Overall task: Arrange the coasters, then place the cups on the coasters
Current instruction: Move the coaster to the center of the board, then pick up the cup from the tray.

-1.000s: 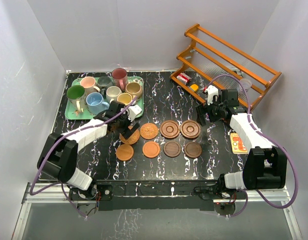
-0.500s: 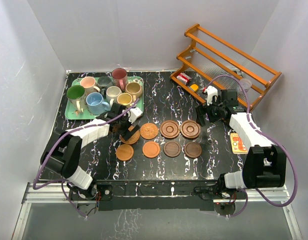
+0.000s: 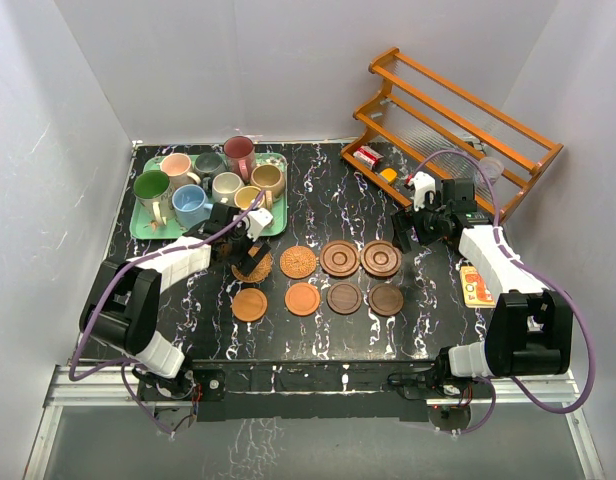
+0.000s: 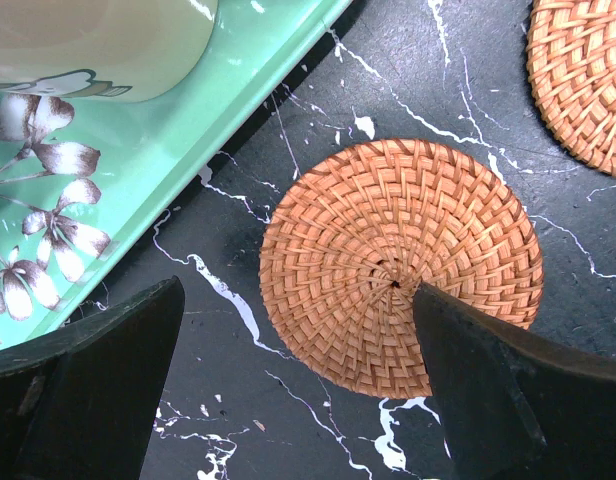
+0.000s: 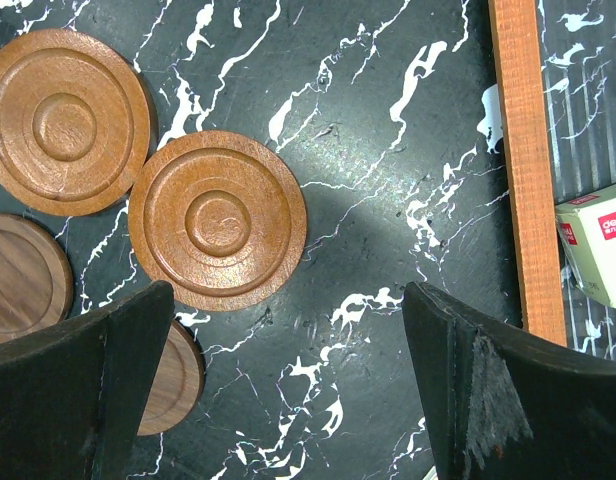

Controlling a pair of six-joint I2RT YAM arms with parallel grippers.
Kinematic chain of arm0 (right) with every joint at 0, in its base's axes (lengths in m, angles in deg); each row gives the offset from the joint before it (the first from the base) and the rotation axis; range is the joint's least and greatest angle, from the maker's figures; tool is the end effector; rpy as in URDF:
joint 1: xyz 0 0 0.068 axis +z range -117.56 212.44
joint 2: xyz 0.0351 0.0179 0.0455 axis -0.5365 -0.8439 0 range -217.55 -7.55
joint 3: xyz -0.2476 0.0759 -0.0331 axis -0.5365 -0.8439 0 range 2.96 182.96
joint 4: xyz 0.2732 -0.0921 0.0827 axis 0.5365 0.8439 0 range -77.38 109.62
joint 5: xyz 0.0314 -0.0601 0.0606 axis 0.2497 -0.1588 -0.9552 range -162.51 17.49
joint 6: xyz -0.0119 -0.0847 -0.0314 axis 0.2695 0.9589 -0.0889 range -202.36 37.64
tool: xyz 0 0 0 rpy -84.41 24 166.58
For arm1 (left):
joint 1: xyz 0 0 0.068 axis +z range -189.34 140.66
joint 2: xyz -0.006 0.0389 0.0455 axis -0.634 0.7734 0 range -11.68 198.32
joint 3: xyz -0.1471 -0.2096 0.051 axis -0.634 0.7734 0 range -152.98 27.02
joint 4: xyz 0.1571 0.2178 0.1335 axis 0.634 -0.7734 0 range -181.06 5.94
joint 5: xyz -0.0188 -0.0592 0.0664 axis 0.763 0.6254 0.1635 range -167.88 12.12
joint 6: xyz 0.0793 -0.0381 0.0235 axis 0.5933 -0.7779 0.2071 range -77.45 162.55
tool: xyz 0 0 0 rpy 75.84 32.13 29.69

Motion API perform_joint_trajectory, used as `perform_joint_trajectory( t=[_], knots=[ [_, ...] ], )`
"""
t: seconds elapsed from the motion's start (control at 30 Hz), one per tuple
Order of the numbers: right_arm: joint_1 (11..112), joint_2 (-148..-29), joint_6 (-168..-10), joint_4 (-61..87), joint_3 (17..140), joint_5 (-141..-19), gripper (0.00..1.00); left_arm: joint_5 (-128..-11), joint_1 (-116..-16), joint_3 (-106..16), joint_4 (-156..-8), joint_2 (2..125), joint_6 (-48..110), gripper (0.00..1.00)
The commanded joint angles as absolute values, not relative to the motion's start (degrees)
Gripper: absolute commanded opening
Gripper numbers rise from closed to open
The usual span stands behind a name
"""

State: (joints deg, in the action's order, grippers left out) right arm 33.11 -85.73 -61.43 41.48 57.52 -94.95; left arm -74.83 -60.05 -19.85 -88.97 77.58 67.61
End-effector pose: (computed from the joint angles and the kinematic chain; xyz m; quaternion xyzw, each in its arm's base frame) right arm 0.3449 0.0353 0.1820 -0.2355 0.9006 0.1258 0.3430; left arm 0.3480 -0.1362 0.1029 0.3709 0.8540 -0.0110 0.3647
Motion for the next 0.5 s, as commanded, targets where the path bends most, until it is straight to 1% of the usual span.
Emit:
perform_joint_trajectory(
  t=[0.0, 0.3, 0.47],
  knots=[
    [32.88, -85.36, -60.79, 39.83, 57.89, -95.08, 0.98, -71.95, -59.69, -18.61, -92.88, 78.07, 69.23, 0.97],
    [32.88, -85.51, -60.75, 39.77, 57.91, -95.23, 0.98, -69.61, -59.77, -19.92, -93.31, 78.18, 68.52, 0.97],
    [32.88, -85.60, -60.87, 39.93, 58.22, -95.27, 0.98, -67.53, -59.72, -21.93, -93.77, 76.28, 67.95, 0.99]
  ],
)
